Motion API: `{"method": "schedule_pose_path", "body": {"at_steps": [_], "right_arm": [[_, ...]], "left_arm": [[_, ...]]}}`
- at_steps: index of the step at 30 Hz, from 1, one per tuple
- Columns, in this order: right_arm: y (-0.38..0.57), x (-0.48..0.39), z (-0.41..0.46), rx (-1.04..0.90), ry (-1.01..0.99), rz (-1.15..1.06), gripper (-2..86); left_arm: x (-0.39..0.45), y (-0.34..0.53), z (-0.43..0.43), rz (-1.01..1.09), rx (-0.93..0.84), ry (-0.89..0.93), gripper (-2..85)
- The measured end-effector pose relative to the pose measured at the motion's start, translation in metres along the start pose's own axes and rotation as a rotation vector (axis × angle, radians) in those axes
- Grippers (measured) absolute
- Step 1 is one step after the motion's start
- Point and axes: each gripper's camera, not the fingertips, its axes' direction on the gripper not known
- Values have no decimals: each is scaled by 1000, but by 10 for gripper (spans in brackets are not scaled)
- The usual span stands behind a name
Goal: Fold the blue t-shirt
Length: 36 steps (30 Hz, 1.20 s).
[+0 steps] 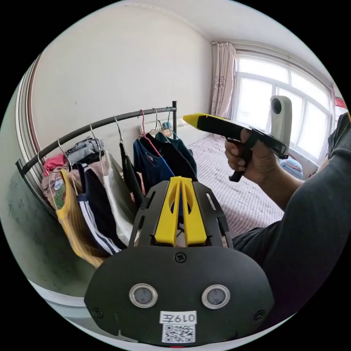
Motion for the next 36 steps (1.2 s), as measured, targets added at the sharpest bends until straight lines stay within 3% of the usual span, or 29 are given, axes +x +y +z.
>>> {"method": "schedule_pose_path", "body": {"at_steps": [6, 12, 20, 30, 36], "right_arm": [[-13, 6, 37, -34, 238, 21, 35], [-24, -12, 107, -153, 470, -45, 61], [-29, 18, 221, -336, 568, 32, 78], [-50, 62, 345, -497, 811, 89, 76], [-58, 98, 381, -633, 792, 196, 12]], "left_arm": [[-81, 18, -45, -30, 228, 9, 6], [-136, 31, -51, 12, 230, -24, 7], [-163, 26, -47, 187, 254, 52, 6], [-212, 20, -39, 119, 297, 168, 7], [-236, 20, -25, 58, 287, 245, 6]]}}
